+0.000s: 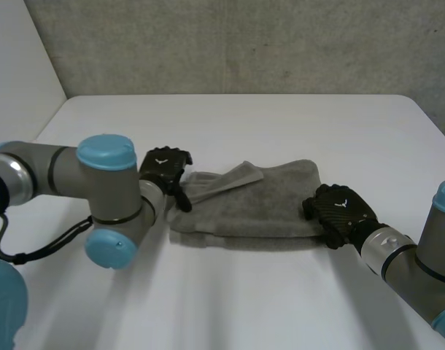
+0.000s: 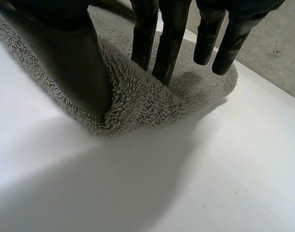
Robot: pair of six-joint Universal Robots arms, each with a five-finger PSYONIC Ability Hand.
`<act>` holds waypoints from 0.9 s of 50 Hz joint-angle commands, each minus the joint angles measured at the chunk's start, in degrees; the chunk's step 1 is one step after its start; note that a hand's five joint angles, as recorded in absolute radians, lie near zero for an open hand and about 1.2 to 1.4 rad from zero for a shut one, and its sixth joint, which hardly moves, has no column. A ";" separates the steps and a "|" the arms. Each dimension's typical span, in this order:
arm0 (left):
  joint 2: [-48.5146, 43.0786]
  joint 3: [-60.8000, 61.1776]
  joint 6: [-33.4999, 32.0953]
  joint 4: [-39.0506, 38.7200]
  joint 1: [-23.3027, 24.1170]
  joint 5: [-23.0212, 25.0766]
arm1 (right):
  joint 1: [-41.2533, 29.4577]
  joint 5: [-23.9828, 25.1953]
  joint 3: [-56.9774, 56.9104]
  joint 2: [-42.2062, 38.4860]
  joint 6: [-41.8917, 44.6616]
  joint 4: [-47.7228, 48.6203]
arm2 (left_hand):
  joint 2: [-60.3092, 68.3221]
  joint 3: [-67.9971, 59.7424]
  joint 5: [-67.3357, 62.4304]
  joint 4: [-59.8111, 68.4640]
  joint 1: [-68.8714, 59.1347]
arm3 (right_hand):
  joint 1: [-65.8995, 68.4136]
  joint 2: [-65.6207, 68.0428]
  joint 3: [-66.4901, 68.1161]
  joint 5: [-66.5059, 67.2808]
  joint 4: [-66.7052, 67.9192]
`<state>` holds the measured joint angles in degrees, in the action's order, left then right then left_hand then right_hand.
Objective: Fold the towel.
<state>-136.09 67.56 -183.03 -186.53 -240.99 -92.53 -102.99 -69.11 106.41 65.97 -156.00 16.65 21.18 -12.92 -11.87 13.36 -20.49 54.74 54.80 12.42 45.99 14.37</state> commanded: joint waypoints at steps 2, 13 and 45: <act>0.65 1.61 0.13 -0.67 -0.97 0.06 | -0.10 -0.06 0.21 -0.05 0.00 -0.04 | 0.47 2.92 0.22 -3.36 -1.16 | 0.94 0.88 -2.42 -0.31 -4.37; 1.53 3.28 -0.05 -0.85 -1.24 0.24 | 0.42 -0.06 1.70 1.09 0.09 -0.39 | 0.30 2.92 0.39 -3.36 -0.99 | 0.09 0.03 -2.42 -1.16 -4.37; -8.84 -11.74 -0.13 -5.69 4.30 4.02 | 0.07 -0.06 1.79 1.09 0.09 -0.57 | 1.14 2.92 -0.46 -3.36 -1.84 | 0.09 0.03 -2.42 -1.16 -4.37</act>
<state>-142.38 59.85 -183.17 -192.22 -236.93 -87.98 -102.92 -69.17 108.19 67.20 -155.92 16.09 21.19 -12.92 -11.93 13.36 -20.49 54.81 54.88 12.42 45.32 14.37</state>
